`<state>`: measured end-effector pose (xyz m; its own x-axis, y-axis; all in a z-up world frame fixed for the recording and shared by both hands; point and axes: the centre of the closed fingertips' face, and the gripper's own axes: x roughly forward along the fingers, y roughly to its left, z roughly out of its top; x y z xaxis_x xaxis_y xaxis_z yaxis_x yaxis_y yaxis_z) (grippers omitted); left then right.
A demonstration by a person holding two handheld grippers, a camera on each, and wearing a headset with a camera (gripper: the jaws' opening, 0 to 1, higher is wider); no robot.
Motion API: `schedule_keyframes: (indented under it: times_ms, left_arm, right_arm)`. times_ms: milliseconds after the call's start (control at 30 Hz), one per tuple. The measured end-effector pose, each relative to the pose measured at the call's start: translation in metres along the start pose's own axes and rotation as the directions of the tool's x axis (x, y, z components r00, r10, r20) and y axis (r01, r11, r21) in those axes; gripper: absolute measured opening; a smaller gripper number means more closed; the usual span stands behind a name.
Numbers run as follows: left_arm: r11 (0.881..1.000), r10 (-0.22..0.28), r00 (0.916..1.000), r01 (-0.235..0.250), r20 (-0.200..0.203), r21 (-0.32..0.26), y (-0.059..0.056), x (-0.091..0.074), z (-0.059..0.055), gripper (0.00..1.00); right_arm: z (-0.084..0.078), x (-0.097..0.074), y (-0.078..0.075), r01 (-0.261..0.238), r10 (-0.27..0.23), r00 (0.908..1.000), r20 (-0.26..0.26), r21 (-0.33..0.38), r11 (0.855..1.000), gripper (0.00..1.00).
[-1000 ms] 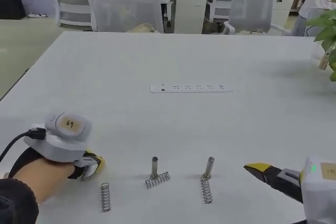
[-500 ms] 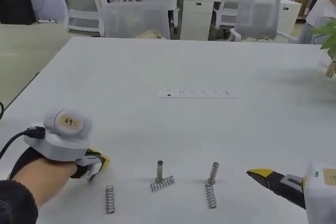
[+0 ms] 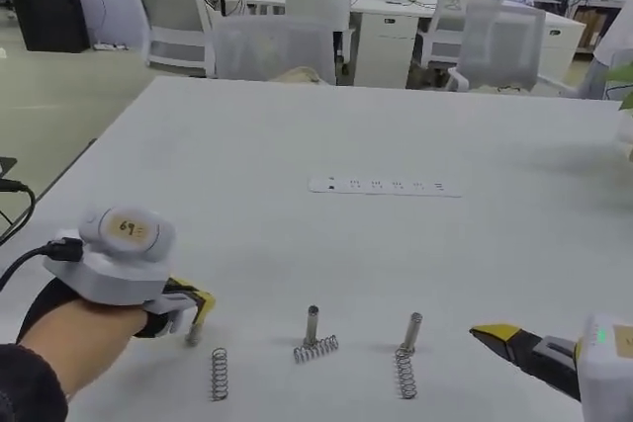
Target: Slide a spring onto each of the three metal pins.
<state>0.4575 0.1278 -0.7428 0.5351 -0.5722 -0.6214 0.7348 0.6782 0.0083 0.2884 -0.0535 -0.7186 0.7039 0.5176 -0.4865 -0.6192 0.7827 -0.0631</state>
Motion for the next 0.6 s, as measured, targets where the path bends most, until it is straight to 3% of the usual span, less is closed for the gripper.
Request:
schedule_keyframes:
  times_ms: [600]
  left_arm:
    - [0.999,-0.005,0.9995,0.006,0.030,-0.031,-0.0033,-0.0081,-0.0037,0.00]
  right_arm:
    - [0.0008,0.0007,0.0003,0.000,0.000,1.0000,-0.004,-0.008,1.000,0.86]
